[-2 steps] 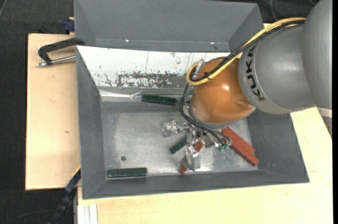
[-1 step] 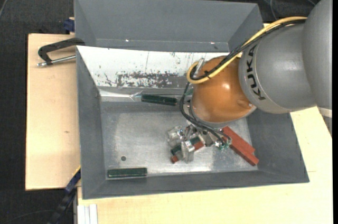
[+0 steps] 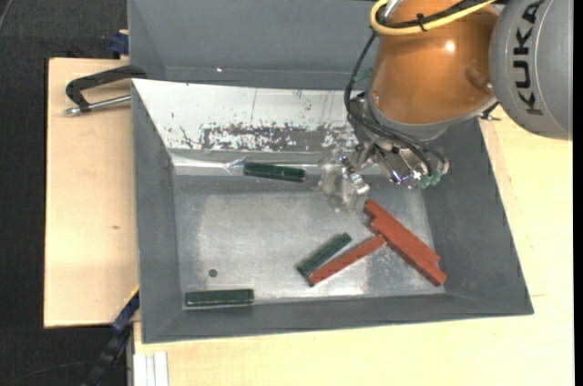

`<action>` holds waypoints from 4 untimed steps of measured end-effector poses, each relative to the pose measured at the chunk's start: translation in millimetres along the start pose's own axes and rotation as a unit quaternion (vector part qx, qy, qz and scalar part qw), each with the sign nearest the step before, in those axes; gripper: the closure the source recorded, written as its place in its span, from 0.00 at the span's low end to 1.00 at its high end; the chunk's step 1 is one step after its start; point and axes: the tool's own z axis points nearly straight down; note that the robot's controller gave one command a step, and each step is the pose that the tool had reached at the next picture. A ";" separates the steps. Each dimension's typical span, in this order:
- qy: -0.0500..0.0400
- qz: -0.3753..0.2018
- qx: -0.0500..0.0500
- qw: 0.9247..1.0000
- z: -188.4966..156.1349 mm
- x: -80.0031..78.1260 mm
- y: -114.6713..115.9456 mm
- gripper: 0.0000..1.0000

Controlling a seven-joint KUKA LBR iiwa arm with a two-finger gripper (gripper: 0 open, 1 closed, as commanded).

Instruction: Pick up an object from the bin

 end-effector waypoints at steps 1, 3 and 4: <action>0.009 -0.008 -0.003 1.000 51.9 5.7 2.6 1.00; 0.011 -0.028 -0.004 1.000 160.6 58.8 -50.0 0.00; 0.006 -0.030 -0.003 1.000 155.8 54.9 -48.4 1.00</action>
Offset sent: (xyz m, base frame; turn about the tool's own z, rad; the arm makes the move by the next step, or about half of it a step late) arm -0.0055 -0.0008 -0.0503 -0.0169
